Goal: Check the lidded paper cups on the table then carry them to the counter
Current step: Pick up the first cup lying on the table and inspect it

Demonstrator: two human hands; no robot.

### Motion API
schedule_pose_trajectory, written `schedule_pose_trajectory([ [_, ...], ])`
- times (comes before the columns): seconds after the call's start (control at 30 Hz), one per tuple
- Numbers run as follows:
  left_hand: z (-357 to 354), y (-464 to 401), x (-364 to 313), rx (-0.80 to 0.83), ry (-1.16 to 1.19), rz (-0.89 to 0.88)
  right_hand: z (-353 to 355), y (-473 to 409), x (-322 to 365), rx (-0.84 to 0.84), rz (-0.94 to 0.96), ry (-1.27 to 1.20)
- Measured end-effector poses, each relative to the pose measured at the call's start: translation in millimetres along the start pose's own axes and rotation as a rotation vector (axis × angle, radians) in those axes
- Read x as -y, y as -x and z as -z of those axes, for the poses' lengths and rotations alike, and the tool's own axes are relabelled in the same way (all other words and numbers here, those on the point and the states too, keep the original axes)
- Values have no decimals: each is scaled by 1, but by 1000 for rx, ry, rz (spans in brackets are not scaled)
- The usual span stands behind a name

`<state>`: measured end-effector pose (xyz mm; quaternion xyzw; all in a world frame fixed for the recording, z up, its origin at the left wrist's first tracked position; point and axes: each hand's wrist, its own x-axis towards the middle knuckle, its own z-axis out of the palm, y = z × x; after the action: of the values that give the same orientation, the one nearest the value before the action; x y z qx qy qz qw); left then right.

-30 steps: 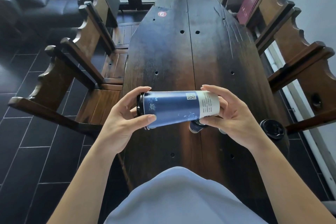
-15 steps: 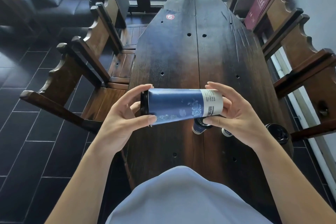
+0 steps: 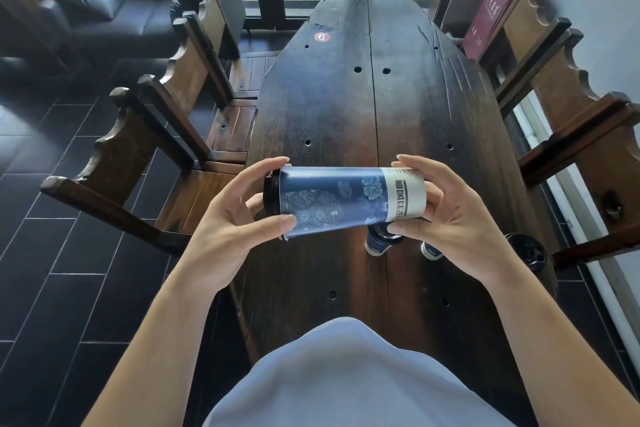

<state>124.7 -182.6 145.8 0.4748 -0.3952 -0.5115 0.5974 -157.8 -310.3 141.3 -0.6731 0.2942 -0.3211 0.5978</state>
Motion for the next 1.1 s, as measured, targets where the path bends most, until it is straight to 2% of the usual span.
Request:
schedule_pose_trajectory([
  [0.13,-2,1,1,7,-2,29,1,1,0,-28,22,-8],
  [0.27,-3,2,-1,79,-24,-71,2,1,4,-58,22,-62],
  [0.37,-2,1,-2,75,-41,-102,3,1,5,-41,1,-71],
  [0.7,-8,2,-8,-60,-15,85,2,-2,10,-26,37,-51],
  [0.9,-9,7,-5,43,-59,-39,2,0,12,-29,34,-61],
  [1.1,-7,10,-3,36,-68,-103,-1,4,12,-4,3,-90],
])
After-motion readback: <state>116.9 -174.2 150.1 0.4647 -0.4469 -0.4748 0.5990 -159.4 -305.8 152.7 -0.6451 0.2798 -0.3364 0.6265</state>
